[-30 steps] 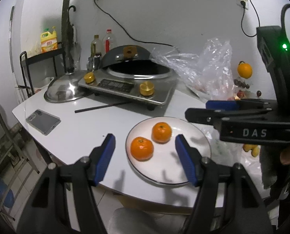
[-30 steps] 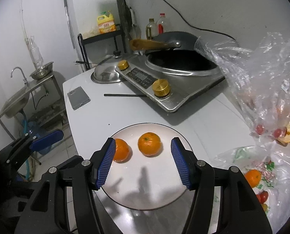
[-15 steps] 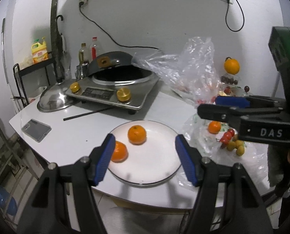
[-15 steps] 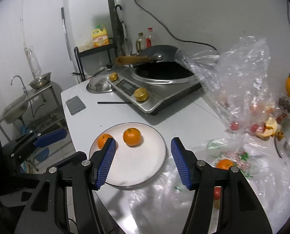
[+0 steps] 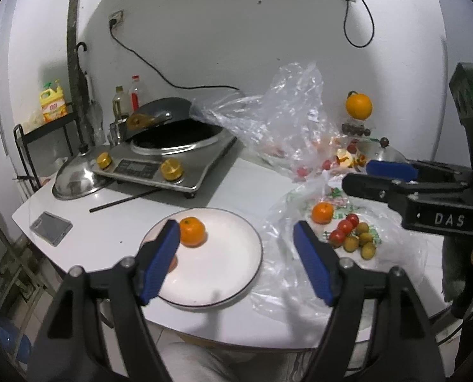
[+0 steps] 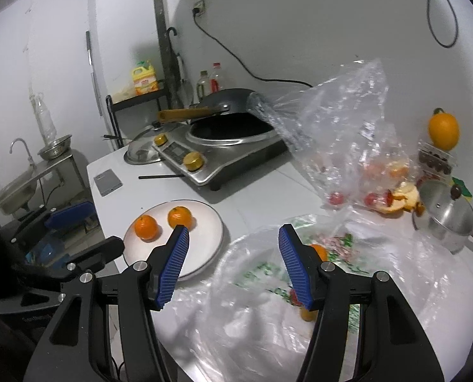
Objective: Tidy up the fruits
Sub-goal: 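Withdraw both open tools from the plate back toward the fruit bag, then close the right tool on a yellow-green fruit while the left tool approaches another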
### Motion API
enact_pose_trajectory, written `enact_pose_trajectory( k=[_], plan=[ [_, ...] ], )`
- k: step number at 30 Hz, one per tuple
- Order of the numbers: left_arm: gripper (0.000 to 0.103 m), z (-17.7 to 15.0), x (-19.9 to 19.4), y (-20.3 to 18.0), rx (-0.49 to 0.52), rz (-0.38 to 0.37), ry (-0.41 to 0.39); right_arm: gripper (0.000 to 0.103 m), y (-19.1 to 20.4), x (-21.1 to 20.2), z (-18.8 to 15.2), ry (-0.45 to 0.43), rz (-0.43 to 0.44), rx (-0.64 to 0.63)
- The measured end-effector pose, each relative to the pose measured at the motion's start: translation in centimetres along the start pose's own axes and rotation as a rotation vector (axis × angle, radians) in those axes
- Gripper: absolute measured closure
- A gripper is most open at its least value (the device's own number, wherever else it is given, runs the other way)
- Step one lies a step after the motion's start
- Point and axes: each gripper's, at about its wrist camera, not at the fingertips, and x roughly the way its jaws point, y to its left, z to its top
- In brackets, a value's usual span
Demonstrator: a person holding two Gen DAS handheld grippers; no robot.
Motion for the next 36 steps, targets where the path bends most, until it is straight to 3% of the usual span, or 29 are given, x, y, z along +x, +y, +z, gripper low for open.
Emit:
enact_pose_trajectory(
  k=[18,32,36],
  plan=[
    [0.028,0.3,1.4,-5.6,0.074,-0.040,0.034,0.041,-5.6,-2.8,-2.9,-0.012,-0.061,0.064],
    [0.028,-0.8,3.5,-9.9,0.115,-0.077,0.092,0.041,-9.4,-2.0,-6.5,0.053,-0.086,0.102],
    [0.028,-1.1,4.3,-10.8,0.125,-0.082,0.110,0.045,-9.9,-1.4,-7.4,0.076,-0.082,0.101]
  ],
)
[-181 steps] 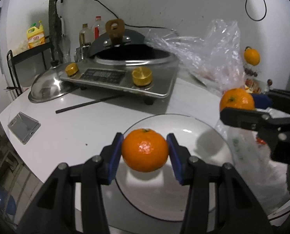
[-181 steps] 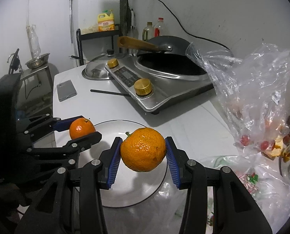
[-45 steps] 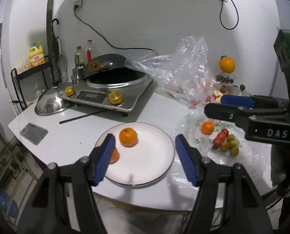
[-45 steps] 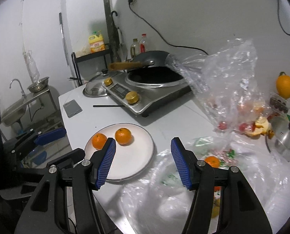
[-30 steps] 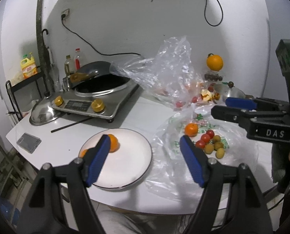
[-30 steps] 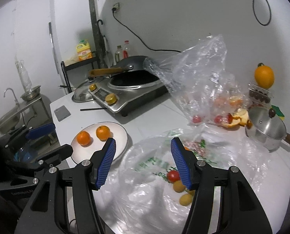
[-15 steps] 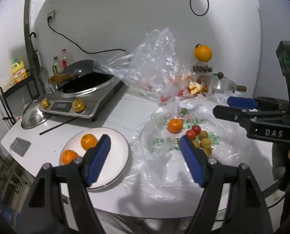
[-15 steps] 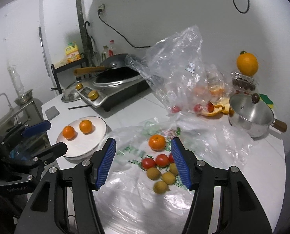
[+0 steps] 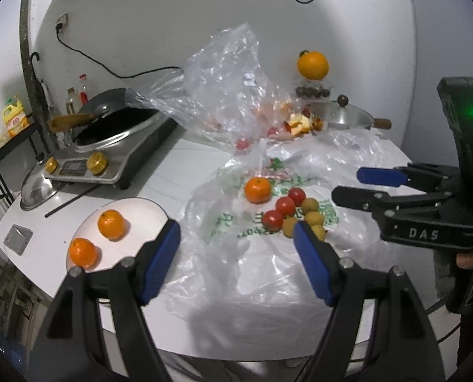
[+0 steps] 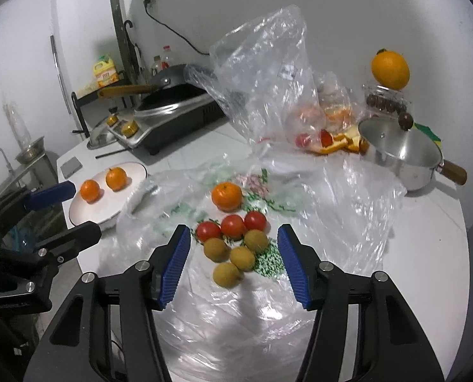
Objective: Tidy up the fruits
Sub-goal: 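Close the right tool on a yellow-green fruit while the left tool approaches another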
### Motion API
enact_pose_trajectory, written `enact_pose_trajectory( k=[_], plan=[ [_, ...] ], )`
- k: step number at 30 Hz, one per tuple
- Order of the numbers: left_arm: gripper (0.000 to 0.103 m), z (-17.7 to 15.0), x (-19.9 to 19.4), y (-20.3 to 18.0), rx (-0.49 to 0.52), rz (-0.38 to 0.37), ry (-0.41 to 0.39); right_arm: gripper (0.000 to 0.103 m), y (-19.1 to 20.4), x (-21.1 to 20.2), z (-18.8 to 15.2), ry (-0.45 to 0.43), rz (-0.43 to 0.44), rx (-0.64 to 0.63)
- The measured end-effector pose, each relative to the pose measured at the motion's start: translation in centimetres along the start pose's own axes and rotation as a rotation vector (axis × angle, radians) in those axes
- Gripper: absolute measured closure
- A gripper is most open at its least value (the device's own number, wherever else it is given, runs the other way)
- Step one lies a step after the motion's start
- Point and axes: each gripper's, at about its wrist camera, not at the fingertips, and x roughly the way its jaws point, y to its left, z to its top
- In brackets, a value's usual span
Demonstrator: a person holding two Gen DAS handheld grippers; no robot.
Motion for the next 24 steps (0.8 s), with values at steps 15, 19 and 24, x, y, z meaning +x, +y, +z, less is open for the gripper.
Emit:
enact_pose_trajectory(
  k=[15,19,24],
  plan=[
    [0.028,-1.0,1.7,-0.9,-0.005,-0.002,0.048,0.058,0.6,4.0,-2.3,0.125,0.050,-0.017],
    [0.028,-1.3,1.9,-0.8,-0.009,-0.007,0.055,0.060,0.8,5.0,-2.7,0.156,0.052,-0.019],
    [0.028,-1.5,2.4,-0.7,-0.012,-0.015,0.064,0.064,1.1,5.8,-3.0,0.179,0.043,-0.027]
  ],
)
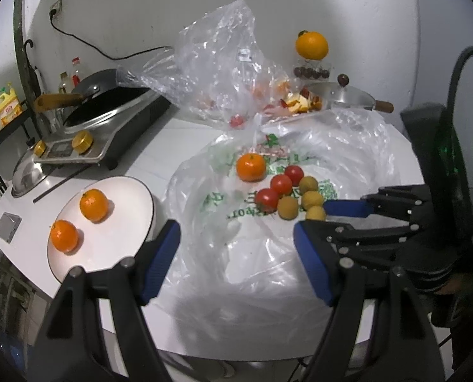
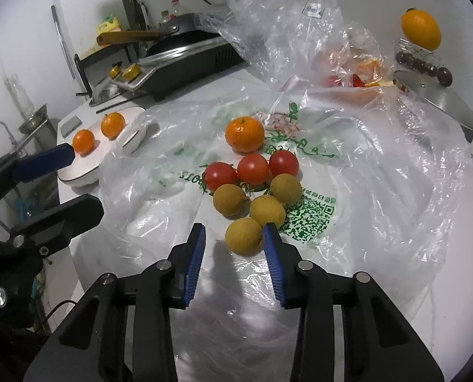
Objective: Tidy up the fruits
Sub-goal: 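Close the right tool on a yellow-green fruit while the left tool approaches another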
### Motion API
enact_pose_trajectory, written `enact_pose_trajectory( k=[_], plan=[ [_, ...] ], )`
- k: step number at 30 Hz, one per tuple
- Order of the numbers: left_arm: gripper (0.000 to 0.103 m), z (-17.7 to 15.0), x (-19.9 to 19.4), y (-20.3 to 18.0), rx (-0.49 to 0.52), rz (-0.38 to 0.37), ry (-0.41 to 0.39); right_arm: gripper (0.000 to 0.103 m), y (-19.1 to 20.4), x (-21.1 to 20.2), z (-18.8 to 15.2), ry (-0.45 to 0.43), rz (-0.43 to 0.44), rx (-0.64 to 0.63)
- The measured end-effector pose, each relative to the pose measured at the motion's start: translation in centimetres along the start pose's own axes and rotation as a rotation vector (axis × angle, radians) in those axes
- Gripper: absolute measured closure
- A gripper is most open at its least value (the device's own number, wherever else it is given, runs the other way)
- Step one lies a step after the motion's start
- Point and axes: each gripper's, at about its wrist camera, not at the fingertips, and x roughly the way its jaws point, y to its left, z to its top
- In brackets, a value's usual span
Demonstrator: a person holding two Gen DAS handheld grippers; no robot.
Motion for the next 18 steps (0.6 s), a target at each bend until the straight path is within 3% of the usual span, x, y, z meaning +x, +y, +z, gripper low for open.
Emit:
enact_pose_trajectory(
  k=[6,8,18],
  plan=[
    [0.028,0.1,0.4,0.0,0.007,-0.009,0.003,0.068,-0.2,0.8,0.0,0.022,-0.019,0.001],
    [0.028,0.1,0.6,0.0,0.009,-0.011,0.006,0.075,-0.1,1.0,0.0,0.027,-0.022,-0.006],
    [0.028,0.3,1.5,-1.6,0.045,-0.041,0.015,0.076,-0.9,-0.8,0.2,-0.018,-0.019,-0.003]
  ],
)
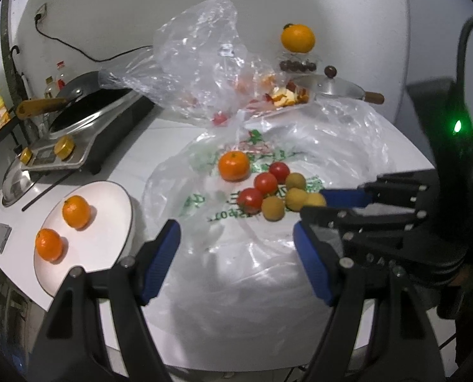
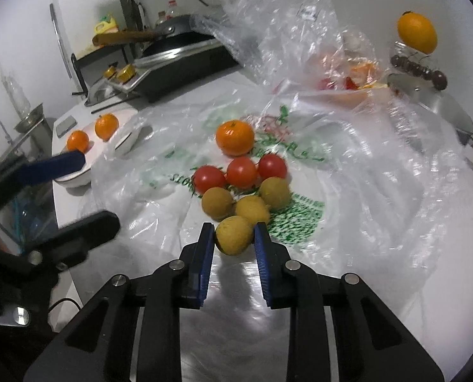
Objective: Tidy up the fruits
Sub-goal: 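Close the right tool on a yellow-green fruit while the left tool approaches another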
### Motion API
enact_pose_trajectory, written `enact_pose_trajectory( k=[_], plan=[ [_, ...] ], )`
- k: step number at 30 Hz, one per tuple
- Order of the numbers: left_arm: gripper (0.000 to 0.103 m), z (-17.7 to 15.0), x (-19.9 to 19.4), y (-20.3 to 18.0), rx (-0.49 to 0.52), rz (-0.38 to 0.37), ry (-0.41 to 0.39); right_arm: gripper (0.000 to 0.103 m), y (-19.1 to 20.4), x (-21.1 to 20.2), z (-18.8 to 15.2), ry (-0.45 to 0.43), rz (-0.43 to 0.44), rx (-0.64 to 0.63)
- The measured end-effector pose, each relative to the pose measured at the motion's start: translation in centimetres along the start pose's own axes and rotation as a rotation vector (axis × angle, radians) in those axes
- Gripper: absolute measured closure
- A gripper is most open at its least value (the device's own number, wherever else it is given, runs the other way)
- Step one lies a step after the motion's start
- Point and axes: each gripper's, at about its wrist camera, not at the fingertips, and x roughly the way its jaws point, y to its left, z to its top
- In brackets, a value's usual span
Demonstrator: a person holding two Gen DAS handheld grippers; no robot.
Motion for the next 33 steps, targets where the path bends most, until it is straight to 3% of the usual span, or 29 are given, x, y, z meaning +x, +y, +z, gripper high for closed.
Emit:
enact_pose_trajectory(
  k=[9,11,17,33],
  plan=[
    [0.029,0.3,1.6,-1.8,0.045,-0.033,0.013,0.076,-2.0,-1.9,0.2,-0.049,-0.019,0.031],
    [0.038,0.4,2.1,-2.2,0.053,-0.042,0.021,0.076,-2.4,-2.1,0.2,-0.055,-0.022,0.038],
    [0.050,0.5,4.0,-2.8,0.073,-0.062,0.051,0.076,-3.5,-2.1,0.2,-0.062,-0.021,0.052],
    [0.067,0.6,7.1,-3.8,0.114,-0.068,0.080,0.076,-4.7,-1.5,0.7,-0.063,-0.015,0.058]
  ],
)
